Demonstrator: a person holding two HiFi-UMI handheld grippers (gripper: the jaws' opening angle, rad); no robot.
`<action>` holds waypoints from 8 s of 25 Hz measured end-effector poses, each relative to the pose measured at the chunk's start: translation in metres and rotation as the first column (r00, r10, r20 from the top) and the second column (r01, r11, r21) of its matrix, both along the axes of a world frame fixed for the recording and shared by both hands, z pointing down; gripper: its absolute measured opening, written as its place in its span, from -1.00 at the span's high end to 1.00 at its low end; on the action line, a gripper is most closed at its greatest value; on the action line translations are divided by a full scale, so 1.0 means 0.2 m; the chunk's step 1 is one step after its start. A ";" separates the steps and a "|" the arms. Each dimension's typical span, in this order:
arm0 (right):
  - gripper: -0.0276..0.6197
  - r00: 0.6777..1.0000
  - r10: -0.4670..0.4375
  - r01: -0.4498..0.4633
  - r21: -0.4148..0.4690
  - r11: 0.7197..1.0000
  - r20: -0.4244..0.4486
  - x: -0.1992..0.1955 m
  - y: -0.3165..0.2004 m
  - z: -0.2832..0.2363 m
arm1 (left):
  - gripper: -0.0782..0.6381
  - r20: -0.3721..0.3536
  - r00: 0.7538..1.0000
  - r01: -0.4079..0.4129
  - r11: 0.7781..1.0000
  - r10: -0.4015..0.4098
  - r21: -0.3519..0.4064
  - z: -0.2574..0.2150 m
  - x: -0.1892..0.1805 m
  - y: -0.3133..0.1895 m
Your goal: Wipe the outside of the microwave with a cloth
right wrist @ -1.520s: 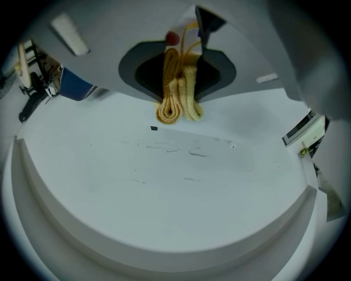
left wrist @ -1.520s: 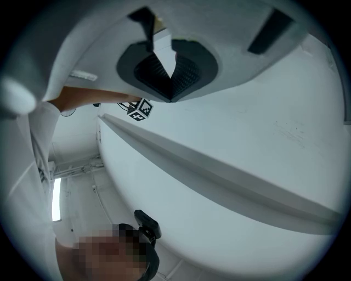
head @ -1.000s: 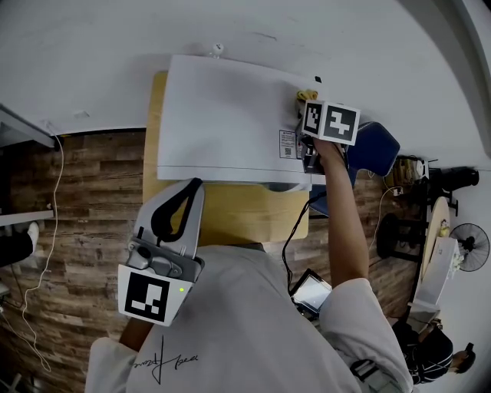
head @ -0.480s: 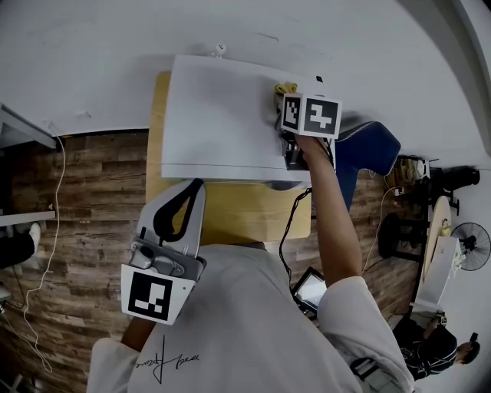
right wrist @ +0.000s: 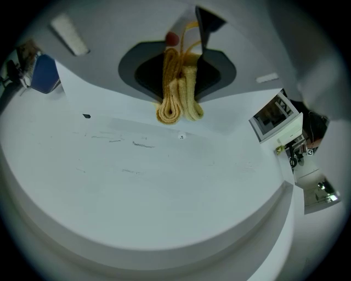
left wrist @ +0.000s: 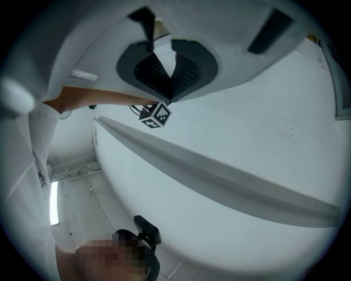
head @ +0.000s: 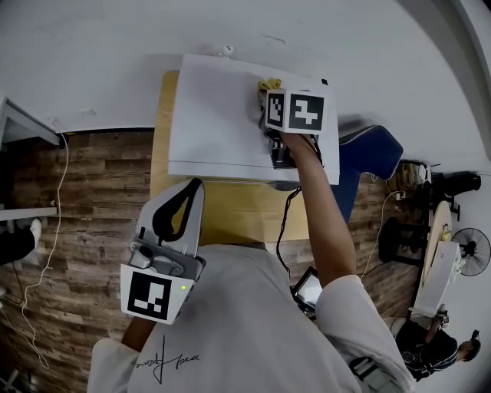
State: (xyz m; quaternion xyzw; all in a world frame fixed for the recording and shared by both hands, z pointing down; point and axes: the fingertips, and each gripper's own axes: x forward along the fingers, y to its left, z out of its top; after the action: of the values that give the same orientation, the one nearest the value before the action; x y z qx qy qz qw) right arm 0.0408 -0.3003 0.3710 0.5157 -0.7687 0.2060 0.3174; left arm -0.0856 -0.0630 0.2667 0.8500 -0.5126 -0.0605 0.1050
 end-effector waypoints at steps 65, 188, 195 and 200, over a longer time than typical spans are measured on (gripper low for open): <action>0.54 0.967 -0.136 0.143 -0.020 0.989 0.215 0.15 0.15 -0.31 | 0.79 0.050 0.995 -0.088 0.996 0.087 0.015 0.00 0.24 0.02; 0.53 0.938 -0.322 0.331 -0.065 0.941 0.126 -0.76 0.37 0.01 | 0.79 0.046 0.990 0.138 0.990 -0.136 -0.028 0.06 -0.20 0.21; 0.53 0.868 -0.444 0.469 -0.076 0.880 0.224 -1.00 0.47 -0.01 | 0.79 0.048 0.983 0.181 0.983 -0.179 -0.041 0.06 -0.24 0.24; 0.53 0.792 -0.529 0.563 -0.032 0.826 0.304 -1.05 0.60 -0.15 | 0.79 0.053 0.985 0.165 0.985 -0.163 -0.047 0.07 -0.21 0.25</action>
State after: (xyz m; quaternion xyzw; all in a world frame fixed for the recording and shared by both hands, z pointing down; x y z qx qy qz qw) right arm -0.1696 -0.1801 0.3415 0.2166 -0.9080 0.2229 0.2809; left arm -0.1267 -0.0139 0.2802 0.8032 -0.5846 -0.0351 0.1089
